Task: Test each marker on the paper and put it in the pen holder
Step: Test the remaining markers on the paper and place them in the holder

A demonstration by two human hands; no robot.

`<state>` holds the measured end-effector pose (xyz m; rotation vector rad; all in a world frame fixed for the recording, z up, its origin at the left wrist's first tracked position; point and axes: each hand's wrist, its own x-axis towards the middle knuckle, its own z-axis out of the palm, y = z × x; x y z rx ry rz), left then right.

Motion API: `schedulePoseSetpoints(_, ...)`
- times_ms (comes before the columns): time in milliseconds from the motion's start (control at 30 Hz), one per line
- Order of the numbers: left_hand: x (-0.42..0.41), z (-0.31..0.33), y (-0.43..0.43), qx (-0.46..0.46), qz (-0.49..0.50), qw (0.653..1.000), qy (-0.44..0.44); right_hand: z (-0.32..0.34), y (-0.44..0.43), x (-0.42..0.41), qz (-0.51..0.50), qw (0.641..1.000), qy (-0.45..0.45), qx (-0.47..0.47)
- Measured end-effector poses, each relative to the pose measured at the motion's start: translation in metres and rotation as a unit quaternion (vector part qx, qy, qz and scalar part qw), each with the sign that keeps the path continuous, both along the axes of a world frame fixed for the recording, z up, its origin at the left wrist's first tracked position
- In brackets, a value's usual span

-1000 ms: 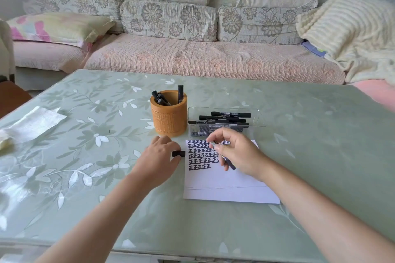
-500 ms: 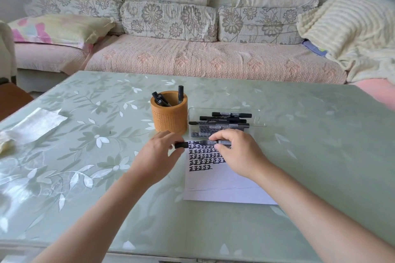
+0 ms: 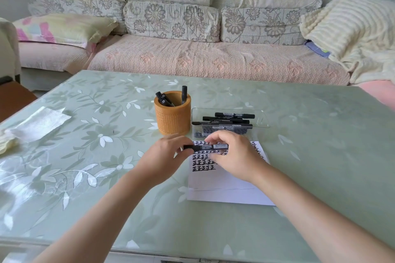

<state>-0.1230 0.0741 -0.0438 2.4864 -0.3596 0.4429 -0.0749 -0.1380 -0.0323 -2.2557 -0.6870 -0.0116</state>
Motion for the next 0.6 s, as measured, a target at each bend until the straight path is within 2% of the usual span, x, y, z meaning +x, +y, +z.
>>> schedulePoseSetpoints(200,0.001,0.006,0.000,0.012,-0.029,0.999,-0.015,0.003,0.002,0.002,-0.019,1.000,-0.017,0.000)
schedulePoseSetpoints(367,0.002,0.014,-0.002,0.020,-0.027,0.999,-0.034,0.006,0.000,0.002,0.008,1.000,0.023,-0.001)
schedulePoseSetpoints(533,0.006,0.022,-0.008,-0.003,-0.022,1.000,-0.005,0.016,-0.004,0.004,0.030,0.997,0.021,-0.064)
schedulePoseSetpoints(600,0.010,0.024,-0.010,0.003,-0.023,1.000,-0.008,0.022,-0.006,0.007,0.045,0.997,0.039,-0.056)
